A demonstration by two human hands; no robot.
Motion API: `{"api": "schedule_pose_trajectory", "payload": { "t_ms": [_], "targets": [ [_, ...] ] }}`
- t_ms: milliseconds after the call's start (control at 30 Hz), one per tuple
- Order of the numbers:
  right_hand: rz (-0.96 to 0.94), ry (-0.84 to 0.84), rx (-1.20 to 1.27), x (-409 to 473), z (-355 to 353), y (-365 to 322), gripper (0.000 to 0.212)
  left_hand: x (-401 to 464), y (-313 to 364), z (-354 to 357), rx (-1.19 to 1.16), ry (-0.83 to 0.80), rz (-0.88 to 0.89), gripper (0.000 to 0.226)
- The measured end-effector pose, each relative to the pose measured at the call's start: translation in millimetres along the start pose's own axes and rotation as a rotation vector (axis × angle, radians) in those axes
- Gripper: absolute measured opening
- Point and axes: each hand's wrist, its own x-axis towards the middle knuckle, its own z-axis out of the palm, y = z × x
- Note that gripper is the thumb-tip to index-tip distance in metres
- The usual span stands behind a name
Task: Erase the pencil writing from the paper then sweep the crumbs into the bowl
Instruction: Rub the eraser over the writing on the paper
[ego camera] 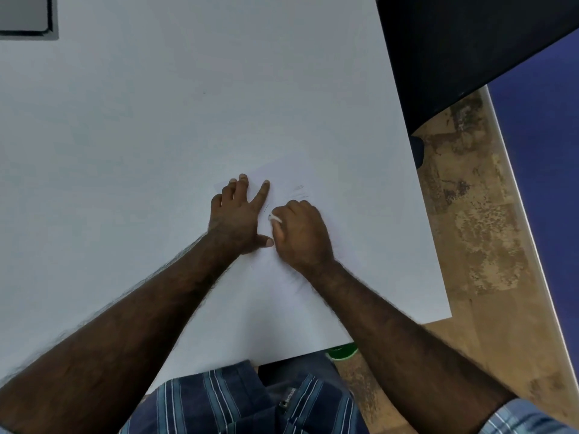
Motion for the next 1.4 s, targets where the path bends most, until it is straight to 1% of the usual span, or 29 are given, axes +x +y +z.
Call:
{"api": "schedule_pose_trajectory", "payload": {
  "t_ms": [67, 133, 200, 267, 367, 433, 467, 533, 600, 633, 700, 800, 833, 867, 933, 1000, 1100, 1167, 1300, 1333, 1400],
  "targets": [
    [0.054, 0.049, -0.031, 16, -3, 20, 0.017, 1, 0, 0, -0.003, -0.01, 0.002, 0.127],
    [0.174, 0.112, -0.038, 34, -9, 39, 0.014, 2, -1, 1, -0.008, -0.01, 0.001, 0.127],
    [0.245, 0.161, -0.013, 40, -12, 42, 0.014, 2, -1, 2, -0.012, -0.006, -0.002, 0.127],
    [0.178, 0.154, 0.029, 31, -8, 25, 0.014, 2, -1, 4, -0.019, 0.003, -0.001, 0.127],
    [-0.018, 0.005, 0.065, 4, 2, -6, 0.019, 3, -2, 5, -0.035, 0.025, 0.004, 0.127],
    [-0.064, -0.006, 0.033, 7, 1, 1, 0.022, 3, -2, 5, -0.033, 0.02, 0.002, 0.127],
    [-0.035, 0.026, 0.008, 15, -1, 10, 0.022, 3, -2, 5, -0.028, 0.019, -0.001, 0.127],
    [0.085, 0.113, -0.048, 34, -8, 32, 0.017, 3, -2, 5, -0.026, 0.022, -0.004, 0.127],
    [0.202, 0.181, -0.043, 48, -14, 48, 0.01, 3, -2, 5, -0.028, 0.016, -0.004, 0.127],
    [0.226, 0.192, -0.028, 49, -14, 48, 0.009, 3, -3, 5, -0.03, 0.014, -0.005, 0.127],
    [0.188, 0.16, -0.003, 39, -7, 31, 0.013, 4, -3, 6, -0.03, 0.02, -0.01, 0.127],
    [0.008, 0.002, 0.04, 9, 4, -1, 0.021, 3, -3, 7, -0.036, 0.034, -0.003, 0.126],
    [-0.037, -0.025, 0.026, 3, 5, -3, 0.021, 3, -3, 7, -0.04, 0.037, 0.001, 0.125],
    [-0.057, -0.015, 0.01, 4, 3, 0, 0.02, 3, -3, 7, -0.039, 0.039, 0.003, 0.125],
    [-0.009, 0.058, -0.032, 19, -1, 15, 0.016, 2, -4, 6, -0.027, 0.041, 0.003, 0.126],
    [0.109, 0.123, -0.08, 41, -9, 33, 0.012, 2, -4, 6, -0.031, 0.034, 0.002, 0.127],
    [0.222, 0.17, -0.065, 52, -11, 41, 0.015, 3, -4, 6, -0.037, 0.025, 0.005, 0.127],
    [0.197, 0.155, -0.041, 38, -6, 24, 0.015, 2, -4, 6, -0.039, 0.027, 0.005, 0.127],
    [0.021, 0.029, 0.003, 0, -1, -4, 0.017, 3, -5, 6, -0.037, 0.024, 0.009, 0.127],
    [0.009, 0.032, -0.007, 3, -3, 0, 0.018, 3, -5, 6, -0.038, 0.025, 0.007, 0.127],
    [0.069, 0.087, -0.044, 20, -6, 16, 0.019, 3, -4, 6, -0.042, 0.024, -0.001, 0.127]
  ]
}}
